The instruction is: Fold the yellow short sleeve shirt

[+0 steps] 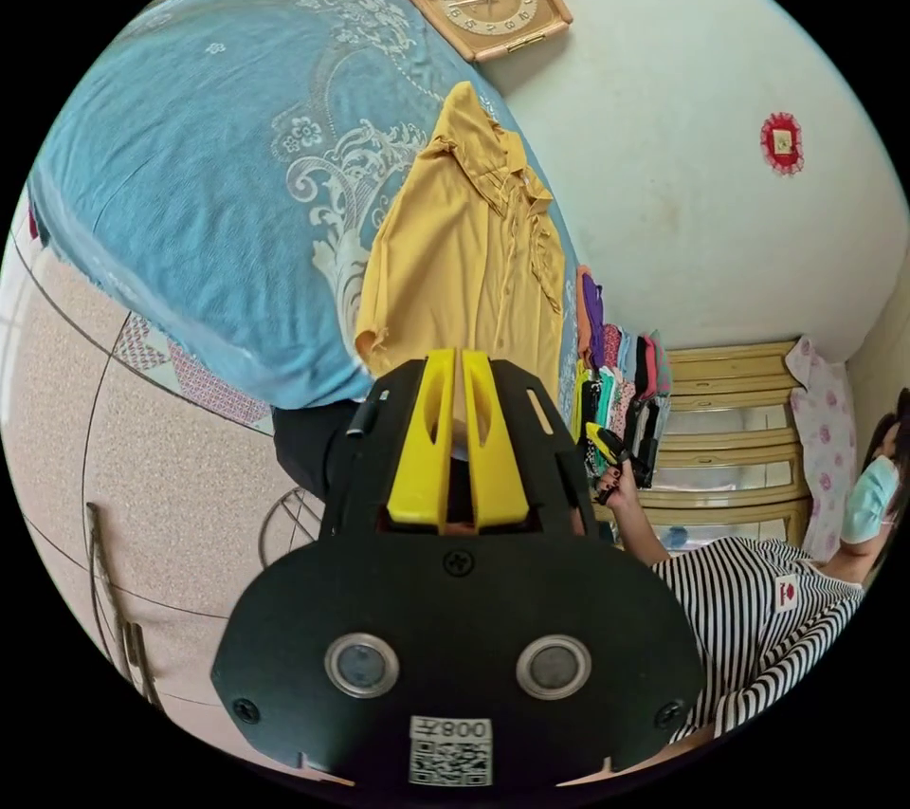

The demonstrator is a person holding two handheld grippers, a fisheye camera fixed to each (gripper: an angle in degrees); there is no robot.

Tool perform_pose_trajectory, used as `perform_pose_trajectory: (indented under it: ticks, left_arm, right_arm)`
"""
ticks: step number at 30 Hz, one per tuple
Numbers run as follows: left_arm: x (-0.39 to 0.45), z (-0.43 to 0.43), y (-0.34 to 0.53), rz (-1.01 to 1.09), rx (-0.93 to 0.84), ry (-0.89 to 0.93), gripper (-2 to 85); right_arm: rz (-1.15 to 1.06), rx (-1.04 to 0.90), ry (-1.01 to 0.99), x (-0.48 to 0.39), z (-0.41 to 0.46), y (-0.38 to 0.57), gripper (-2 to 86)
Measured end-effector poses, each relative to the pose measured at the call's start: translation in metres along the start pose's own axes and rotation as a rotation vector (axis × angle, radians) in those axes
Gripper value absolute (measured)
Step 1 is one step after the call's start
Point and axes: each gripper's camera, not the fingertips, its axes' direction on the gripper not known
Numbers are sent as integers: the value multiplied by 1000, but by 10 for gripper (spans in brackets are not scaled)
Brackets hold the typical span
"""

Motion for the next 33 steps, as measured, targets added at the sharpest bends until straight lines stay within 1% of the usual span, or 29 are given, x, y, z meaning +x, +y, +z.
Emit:
perform_pose_trajectory:
  ticks: [8, 15, 22, 30, 33]
  left_arm:
    - [-60, -30, 51, -77, 10, 25, 67]
    - [-94, -34, 64, -110, -20, 44, 87]
    - [-126, -40, 70, -158, -22, 23, 99]
    - [-156, -49, 72, -218, 20, -12, 106]
    - [-168, -49, 73, -241, 7, -34, 103]
  right_arm:
    - [63, 50, -73, 25, -26, 68, 40]
    - [92, 46, -58, 31, -25, 88, 58]
    - [96, 17, 59, 28, -15, 74, 78]
    - [118, -65, 195, 31, 12, 43, 90]
    - [117, -118, 245, 31, 27, 38, 92]
